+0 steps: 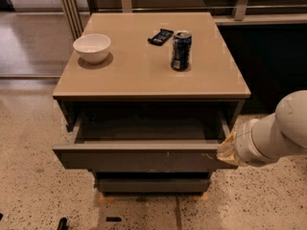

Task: Close top drawer

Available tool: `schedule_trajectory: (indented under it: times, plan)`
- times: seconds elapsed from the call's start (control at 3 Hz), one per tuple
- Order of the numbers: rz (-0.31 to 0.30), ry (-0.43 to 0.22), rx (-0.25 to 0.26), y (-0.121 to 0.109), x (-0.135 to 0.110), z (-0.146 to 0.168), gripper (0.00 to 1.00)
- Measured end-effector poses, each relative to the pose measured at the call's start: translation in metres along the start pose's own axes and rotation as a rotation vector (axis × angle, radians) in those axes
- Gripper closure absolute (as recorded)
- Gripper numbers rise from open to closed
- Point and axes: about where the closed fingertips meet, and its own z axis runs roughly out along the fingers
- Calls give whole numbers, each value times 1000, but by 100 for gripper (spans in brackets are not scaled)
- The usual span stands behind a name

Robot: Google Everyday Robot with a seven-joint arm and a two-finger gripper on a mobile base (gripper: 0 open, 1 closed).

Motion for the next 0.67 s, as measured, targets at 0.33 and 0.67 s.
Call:
schedule_trajectory:
  times: [0.33,0.67]
  plan:
    - [11,-50,15,-2,0,54,100]
    - [10,-50,15,-2,0,54,100]
